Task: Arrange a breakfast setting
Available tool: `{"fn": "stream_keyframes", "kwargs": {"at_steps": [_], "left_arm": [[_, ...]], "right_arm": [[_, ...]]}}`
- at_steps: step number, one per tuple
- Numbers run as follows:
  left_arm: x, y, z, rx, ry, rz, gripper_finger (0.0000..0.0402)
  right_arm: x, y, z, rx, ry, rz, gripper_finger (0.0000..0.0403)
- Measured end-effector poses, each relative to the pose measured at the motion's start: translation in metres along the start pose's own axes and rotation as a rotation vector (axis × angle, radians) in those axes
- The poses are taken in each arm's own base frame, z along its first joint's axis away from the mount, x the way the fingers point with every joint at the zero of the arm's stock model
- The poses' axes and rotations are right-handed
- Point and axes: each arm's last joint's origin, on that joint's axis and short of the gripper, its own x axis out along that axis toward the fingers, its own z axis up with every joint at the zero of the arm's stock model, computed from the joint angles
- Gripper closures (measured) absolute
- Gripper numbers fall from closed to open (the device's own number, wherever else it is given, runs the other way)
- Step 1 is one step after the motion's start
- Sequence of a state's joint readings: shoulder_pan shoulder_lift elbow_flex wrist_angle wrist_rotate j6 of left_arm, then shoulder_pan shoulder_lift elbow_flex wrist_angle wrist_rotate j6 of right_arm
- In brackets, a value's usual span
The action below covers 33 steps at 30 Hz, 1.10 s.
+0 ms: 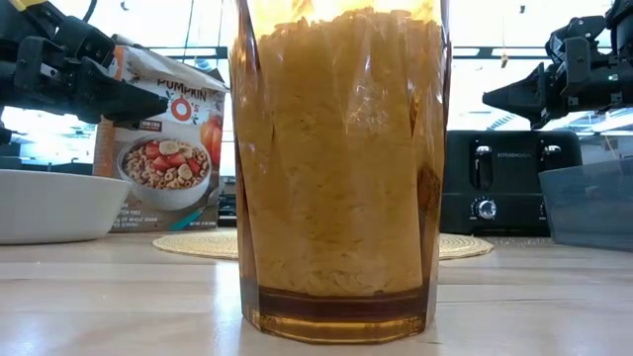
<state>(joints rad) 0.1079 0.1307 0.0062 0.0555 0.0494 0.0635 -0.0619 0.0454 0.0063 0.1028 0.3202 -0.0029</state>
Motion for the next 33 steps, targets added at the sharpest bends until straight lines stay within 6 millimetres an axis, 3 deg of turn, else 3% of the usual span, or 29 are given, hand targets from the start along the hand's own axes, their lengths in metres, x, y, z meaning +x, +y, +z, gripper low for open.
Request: {"fn": "stream_keyframes", "kwargs": {"at_steps": [17,29,33], "left_arm": [[0.000,0.000,0.000,0.000,0.000,0.000,0.0253],[0.000,0.000,0.000,0.000,0.000,0.000,0.0253],[0.000,0.000,0.000,0.000,0.000,0.000,0.0253]], "right_arm": [[0.000,0.000,0.006,0.024,-0.061,0.000,0.0384],[-0.004,-0.005,0.027,0.446,-0.293,-0.056,0.0384],[-0.006,-0.003,0.035,0.482,-0.357,0.075,0.0384]]}}
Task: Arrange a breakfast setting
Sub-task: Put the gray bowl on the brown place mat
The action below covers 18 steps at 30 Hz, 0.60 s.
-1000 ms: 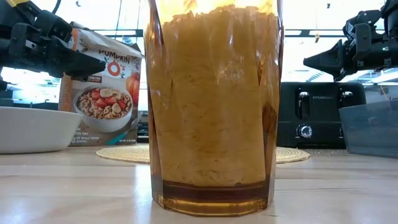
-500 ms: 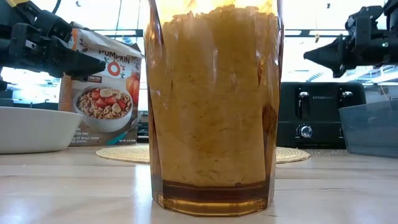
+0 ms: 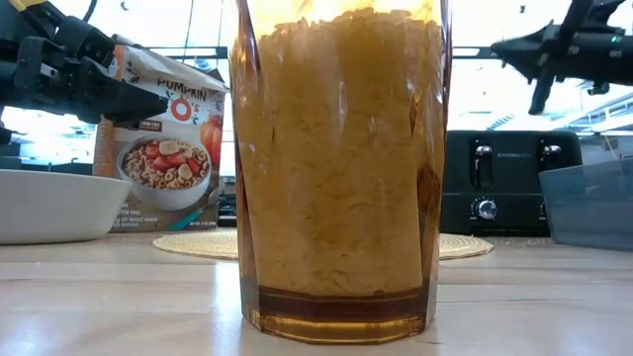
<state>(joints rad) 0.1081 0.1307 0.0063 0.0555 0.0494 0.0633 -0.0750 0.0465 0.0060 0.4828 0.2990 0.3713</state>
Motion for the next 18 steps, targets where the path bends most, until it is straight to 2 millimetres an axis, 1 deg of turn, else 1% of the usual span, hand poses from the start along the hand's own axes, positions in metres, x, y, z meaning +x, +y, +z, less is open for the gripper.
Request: {"fn": "stream_keyframes", "kwargs": {"at_steps": [1,3,9,14,18], "left_arm": [[0.000,0.000,0.000,0.000,0.000,0.000,0.0253],[0.000,0.000,0.000,0.000,0.000,0.000,0.0253],[0.000,0.000,0.000,0.000,0.000,0.000,0.0253],[0.000,0.000,0.000,0.000,0.000,0.000,0.0253],[0.000,0.000,0.000,-0.001,0.000,0.000,0.0253]], "right_arm": [[0.001,0.002,0.002,0.003,-0.011,0.022,0.0384],[0.004,0.005,0.006,-0.001,0.022,0.012,0.0384],[0.025,0.022,0.030,-0.081,0.232,-0.115,0.0384],[0.057,0.042,0.048,-0.129,0.353,-0.182,0.0384],[0.087,0.061,0.052,-0.151,0.429,-0.174,0.0384]]}}
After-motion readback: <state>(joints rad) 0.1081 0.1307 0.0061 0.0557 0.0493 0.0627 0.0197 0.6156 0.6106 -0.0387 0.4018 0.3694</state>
